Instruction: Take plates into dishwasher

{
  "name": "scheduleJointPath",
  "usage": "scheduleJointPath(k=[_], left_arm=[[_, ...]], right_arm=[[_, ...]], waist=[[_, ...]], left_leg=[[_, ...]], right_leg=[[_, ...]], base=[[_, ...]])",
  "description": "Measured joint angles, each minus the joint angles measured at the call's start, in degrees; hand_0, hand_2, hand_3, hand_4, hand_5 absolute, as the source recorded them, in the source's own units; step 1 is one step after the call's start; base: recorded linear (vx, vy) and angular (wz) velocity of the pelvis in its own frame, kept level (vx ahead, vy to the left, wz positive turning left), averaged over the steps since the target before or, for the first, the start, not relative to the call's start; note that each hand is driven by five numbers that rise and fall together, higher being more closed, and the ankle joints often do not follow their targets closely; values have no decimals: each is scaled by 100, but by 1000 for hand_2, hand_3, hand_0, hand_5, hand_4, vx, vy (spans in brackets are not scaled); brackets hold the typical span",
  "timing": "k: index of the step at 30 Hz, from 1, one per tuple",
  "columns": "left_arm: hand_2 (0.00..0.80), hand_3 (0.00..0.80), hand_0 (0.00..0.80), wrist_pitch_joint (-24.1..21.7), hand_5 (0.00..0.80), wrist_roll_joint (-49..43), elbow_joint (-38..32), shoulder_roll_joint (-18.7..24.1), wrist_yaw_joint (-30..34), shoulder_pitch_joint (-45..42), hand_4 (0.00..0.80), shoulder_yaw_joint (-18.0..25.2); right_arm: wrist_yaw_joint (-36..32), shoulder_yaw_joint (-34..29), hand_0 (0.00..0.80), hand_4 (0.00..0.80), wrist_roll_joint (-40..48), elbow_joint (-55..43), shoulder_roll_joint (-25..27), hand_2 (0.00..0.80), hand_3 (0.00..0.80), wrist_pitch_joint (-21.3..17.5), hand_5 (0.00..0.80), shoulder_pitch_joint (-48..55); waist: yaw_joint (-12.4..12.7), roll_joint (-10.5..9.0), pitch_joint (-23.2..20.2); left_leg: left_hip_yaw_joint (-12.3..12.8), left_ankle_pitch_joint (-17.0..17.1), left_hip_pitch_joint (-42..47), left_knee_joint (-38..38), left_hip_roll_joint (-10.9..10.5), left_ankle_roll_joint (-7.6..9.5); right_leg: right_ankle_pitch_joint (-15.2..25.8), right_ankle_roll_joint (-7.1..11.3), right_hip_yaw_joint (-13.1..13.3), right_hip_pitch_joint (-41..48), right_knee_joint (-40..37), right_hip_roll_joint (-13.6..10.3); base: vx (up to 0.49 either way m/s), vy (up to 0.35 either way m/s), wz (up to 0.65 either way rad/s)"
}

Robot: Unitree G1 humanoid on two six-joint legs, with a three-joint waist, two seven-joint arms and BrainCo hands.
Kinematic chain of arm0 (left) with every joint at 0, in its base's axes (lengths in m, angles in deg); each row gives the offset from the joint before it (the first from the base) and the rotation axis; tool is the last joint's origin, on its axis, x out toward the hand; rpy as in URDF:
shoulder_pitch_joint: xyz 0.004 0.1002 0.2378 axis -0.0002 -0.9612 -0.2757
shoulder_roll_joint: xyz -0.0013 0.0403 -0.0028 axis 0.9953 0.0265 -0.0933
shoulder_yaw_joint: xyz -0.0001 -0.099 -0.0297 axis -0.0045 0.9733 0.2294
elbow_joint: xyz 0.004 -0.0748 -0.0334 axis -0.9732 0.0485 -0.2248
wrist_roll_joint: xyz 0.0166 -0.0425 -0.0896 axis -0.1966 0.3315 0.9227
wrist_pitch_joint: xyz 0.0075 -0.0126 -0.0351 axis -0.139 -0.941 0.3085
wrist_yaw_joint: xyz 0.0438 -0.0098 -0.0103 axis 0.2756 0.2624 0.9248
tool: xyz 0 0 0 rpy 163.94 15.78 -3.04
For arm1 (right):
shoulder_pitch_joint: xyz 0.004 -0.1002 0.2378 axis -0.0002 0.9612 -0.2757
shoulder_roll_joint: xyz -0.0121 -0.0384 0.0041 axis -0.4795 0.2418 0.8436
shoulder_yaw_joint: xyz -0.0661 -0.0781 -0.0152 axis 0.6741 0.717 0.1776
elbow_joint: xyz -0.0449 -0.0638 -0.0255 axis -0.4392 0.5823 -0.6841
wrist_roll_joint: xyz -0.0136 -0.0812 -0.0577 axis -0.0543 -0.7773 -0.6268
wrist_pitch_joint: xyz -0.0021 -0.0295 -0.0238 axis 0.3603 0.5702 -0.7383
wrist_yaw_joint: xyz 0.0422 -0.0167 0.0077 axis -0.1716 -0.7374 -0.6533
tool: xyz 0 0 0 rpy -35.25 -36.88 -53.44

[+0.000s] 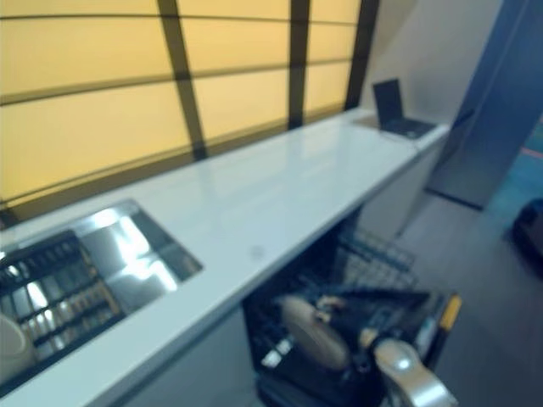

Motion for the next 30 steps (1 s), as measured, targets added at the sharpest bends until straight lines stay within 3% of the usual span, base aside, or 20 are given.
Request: scheduleJointPath(k=[22,30], left_arm=[[0,0,0,31,0,-243,-50,13,118,79,0,1],[0,0,0,44,0,-350,-156,63,154,78,0,-23]], right_arm=[[-59,177,800,800,-1543,1172,4,800,800,-103,800,-383],[7,469,800,800,-1711,1663,-120,800,800,-134,800,-652]], waist=[[282,-50,41],[311,-110,89]], left_leg=[[-162,6,-81,1,-42,10],[-283,7,-108,1,-68,11]], right_leg=[[-19,24,-129,9,2,-18],[-52,35,-233,39,-1,-29]], base=[[6,-2,3],[2,-5,7]])
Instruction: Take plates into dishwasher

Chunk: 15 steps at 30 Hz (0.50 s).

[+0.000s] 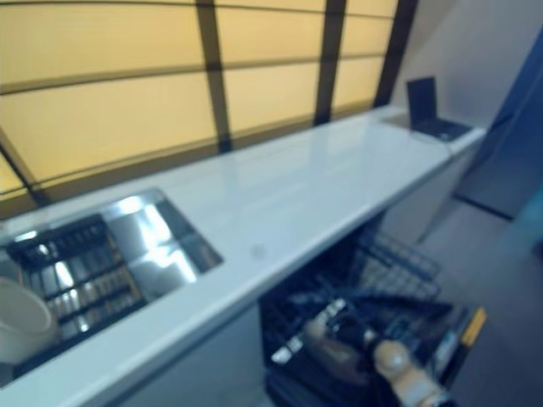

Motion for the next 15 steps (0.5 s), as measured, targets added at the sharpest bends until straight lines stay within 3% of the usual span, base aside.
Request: scheduleJointPath(k=[15], left_arm=[[0,0,0,99,0,-198,-99,31,92,126,0,-111]], right_arm=[[417,14,800,800,-125,614,-394,800,800,-79,800,-320]], waist=[[133,60,89]], left_leg=[[-98,5,-74,11,-23,5]], right_leg=[[-13,4,-34,-1,12,-5]], base=[[-12,1,3]])
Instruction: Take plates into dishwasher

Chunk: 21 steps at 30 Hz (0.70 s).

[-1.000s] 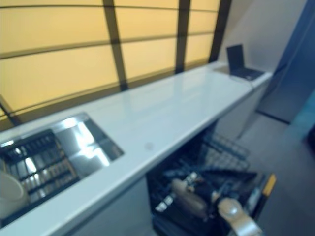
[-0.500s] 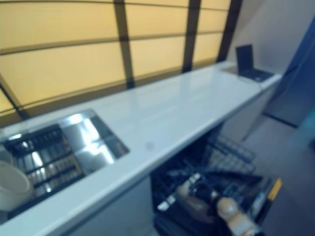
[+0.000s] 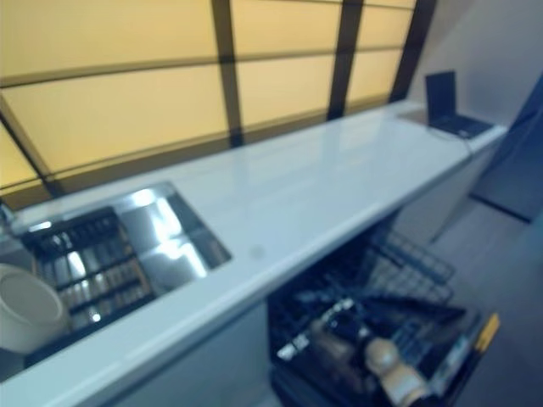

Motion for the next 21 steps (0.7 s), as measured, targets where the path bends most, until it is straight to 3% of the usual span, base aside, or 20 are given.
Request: scheduleJointPath(k=[21], left_arm=[[0,0,0,9,0,-1,-72,-1,23,129,0,-218]], right_arm=[[317,41,800,800,0,589,-374,800,800,104,800,-332]], waist=[[38,54,34]], left_leg=[[-127,8,-97,14,-35,10]], right_leg=[[-9,10,-71,-27,1,-15]], base=[[1,-1,1]])
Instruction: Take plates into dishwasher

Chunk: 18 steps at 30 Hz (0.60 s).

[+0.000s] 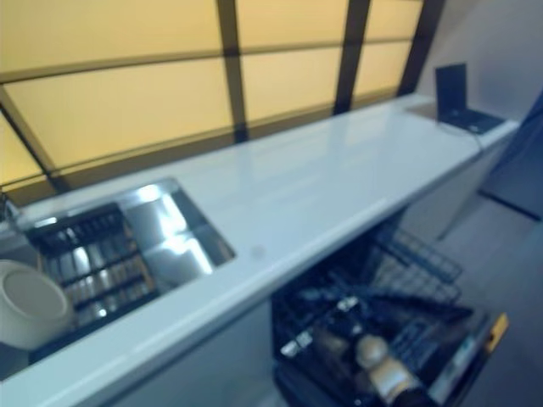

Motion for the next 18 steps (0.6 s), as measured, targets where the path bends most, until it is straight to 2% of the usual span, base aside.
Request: scheduleJointPath(k=[5,18], left_arm=[[0,0,0,0,0,0,0,10,0,82,0,-103],[0,0,0,-1,0,2,0,-5,1,220,0,-202]], right_arm=[[60,27,800,800,0,76,0,800,800,24,800,-84],[144,96,800,800,1,220,0,800,800,30,800,-272]], waist=[[-20,71,44],[-34,61,57]], left_leg=[[-80,10,-73,10,-15,11],[-108,29,-143,-51,-100,39]], right_leg=[[-3,2,-66,-18,0,-2],[-15,42,-73,-108,2,-70]], base=[[-8,5,6],[0,1,1]])
